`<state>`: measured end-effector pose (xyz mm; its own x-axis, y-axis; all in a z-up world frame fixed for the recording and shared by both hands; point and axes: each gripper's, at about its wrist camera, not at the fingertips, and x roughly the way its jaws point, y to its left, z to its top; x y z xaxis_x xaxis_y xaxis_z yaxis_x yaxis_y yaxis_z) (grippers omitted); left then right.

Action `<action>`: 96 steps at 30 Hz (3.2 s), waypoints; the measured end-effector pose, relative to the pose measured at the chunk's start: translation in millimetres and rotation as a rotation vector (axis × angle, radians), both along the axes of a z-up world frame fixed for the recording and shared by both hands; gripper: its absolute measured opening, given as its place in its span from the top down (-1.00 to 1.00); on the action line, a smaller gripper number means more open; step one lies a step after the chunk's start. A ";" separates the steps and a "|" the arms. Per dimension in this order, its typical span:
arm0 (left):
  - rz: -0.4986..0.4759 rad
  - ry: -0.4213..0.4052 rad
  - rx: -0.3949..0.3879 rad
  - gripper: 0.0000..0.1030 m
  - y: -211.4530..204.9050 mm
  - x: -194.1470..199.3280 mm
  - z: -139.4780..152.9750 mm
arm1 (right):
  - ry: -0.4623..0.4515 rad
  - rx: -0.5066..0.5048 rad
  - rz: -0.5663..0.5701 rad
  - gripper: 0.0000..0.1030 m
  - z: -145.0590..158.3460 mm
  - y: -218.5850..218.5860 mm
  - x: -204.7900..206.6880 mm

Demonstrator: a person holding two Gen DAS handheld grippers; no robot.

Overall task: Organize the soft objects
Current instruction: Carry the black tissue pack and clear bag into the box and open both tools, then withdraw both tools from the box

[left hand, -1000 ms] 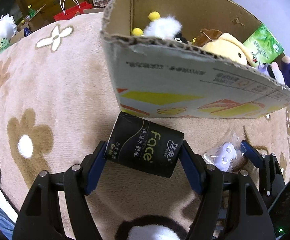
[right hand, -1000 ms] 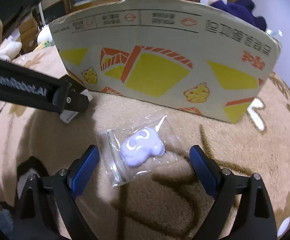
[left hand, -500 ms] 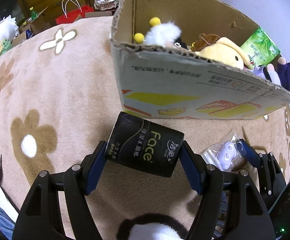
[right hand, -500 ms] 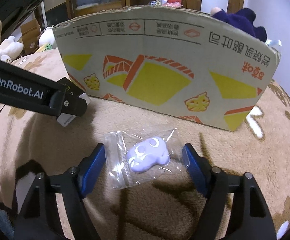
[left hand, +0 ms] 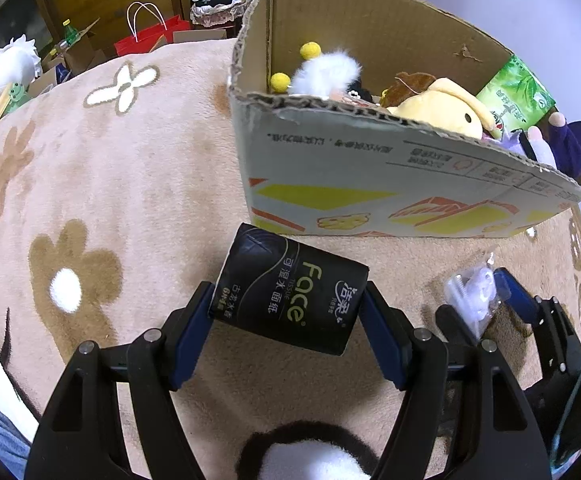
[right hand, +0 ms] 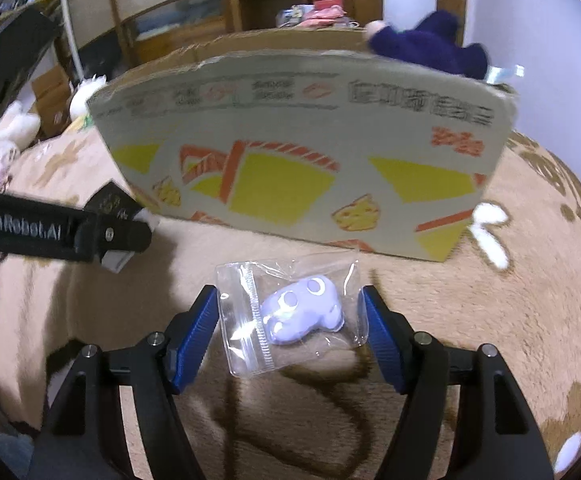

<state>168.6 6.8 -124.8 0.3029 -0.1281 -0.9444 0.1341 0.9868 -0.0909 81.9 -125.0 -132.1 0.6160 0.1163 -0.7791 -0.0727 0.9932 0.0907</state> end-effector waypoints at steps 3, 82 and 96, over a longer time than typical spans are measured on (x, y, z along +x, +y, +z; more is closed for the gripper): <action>0.000 -0.008 0.000 -0.38 0.2 -1.1 1.2 | -0.012 0.002 -0.009 -0.45 4.1 -6.4 2.7; -0.070 -0.574 0.041 -0.69 -44.3 21.3 100.3 | -0.383 0.116 -0.039 -0.61 111.6 -62.1 40.9; -0.046 -0.585 0.060 -0.90 -35.3 2.4 105.6 | -0.412 0.125 -0.086 -0.99 125.7 -69.7 23.3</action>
